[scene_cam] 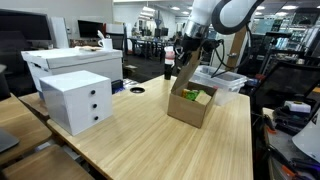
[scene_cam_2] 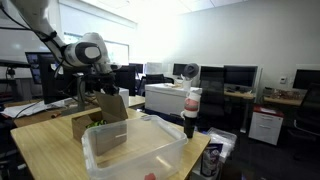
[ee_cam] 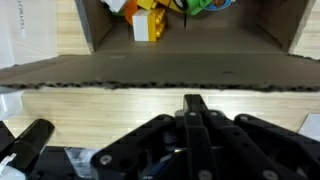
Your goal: Close the lid of the cardboard box
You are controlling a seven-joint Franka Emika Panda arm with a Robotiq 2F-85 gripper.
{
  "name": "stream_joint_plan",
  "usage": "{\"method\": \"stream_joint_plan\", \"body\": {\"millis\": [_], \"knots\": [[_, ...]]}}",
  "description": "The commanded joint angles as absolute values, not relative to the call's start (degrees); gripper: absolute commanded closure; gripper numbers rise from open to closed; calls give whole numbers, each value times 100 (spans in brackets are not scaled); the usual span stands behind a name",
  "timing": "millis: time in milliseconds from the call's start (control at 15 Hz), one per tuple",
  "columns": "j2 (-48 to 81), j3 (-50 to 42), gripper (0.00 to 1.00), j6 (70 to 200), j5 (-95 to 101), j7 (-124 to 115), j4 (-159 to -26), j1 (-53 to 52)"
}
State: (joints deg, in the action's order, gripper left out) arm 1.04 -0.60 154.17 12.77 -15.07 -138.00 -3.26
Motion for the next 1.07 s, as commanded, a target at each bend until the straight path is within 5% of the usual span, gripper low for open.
{"method": "stream_joint_plan", "body": {"millis": [0,1000], "knots": [[-421,57,100,14878,1286,-1592,-13956,-301],[-612,165,100,13329,677,-1343,-13925,-253]]}}
